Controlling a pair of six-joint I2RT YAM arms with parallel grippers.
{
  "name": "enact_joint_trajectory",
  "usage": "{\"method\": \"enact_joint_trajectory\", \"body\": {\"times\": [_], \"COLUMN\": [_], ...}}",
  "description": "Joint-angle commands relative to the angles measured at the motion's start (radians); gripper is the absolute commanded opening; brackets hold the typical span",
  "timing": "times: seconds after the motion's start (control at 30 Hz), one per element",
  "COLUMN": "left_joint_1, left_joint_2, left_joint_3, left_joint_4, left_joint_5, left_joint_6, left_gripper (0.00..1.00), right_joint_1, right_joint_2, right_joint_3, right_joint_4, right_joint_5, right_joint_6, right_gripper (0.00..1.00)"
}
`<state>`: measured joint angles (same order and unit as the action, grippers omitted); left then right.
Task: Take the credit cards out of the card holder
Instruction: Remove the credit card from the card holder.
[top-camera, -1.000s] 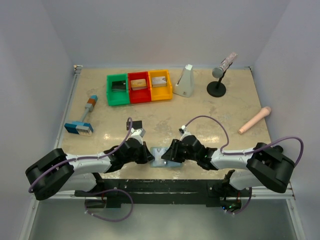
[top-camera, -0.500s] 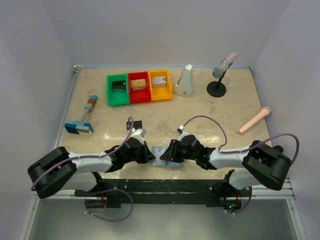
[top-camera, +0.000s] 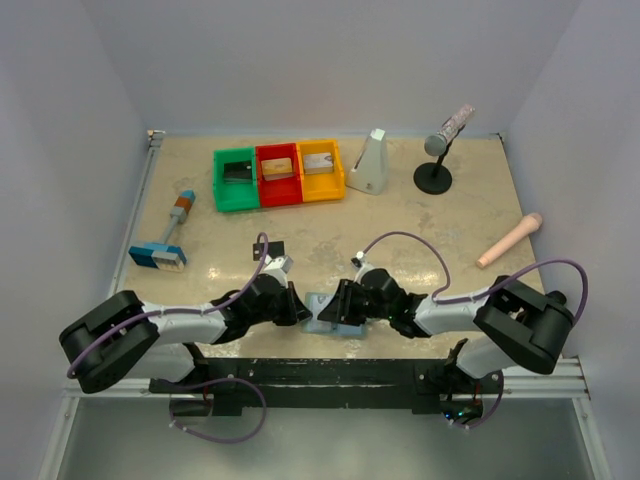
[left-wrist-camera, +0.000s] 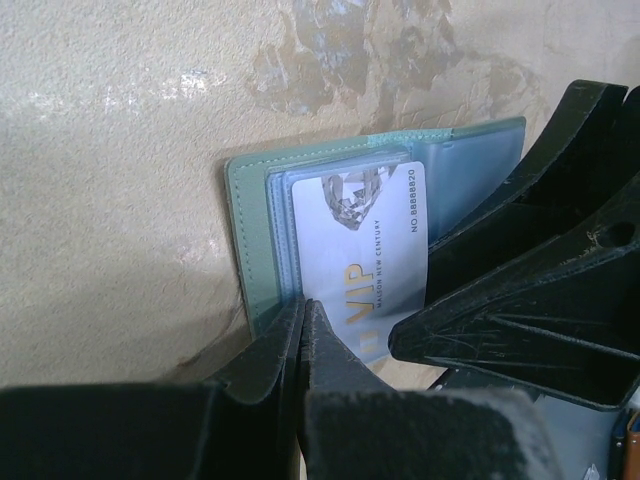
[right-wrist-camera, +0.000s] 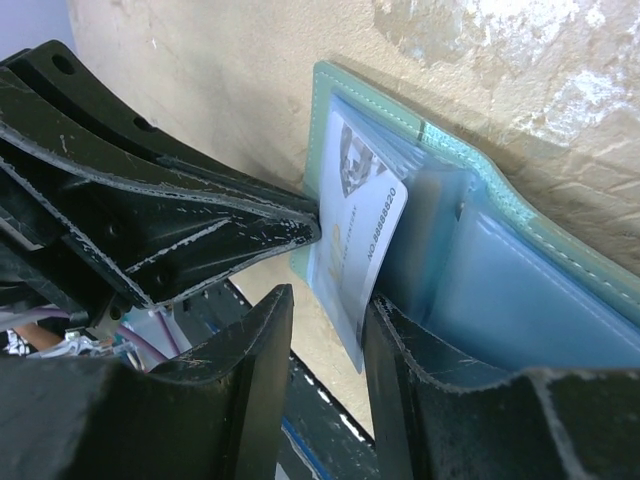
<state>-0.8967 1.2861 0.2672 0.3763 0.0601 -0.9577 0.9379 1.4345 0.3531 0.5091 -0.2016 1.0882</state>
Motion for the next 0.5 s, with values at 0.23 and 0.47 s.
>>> {"method": "enact_joint_trajectory", "body": {"times": [0.23, 0.47], "left_joint_1": [-0.007, -0.007], "left_joint_2": [0.01, -0.019], "left_joint_3": [-0.022, -0.033], "left_joint_4": [0.053, 0.019], "left_joint_5": [0.035, -0.003], "left_joint_6": [-0.006, -0.012], "left_gripper": [0.0, 0.0], "right_joint_1": [0.007, -0.002], "right_joint_2": [0.0, -0.065], "right_joint_3": [0.049, 0.034], "right_joint_4": [0.036, -0.03], "right_joint_5": [-0.029, -0.013], "right_joint_6": [-0.007, -0.028], "right_gripper": [0.37, 0.34]}}
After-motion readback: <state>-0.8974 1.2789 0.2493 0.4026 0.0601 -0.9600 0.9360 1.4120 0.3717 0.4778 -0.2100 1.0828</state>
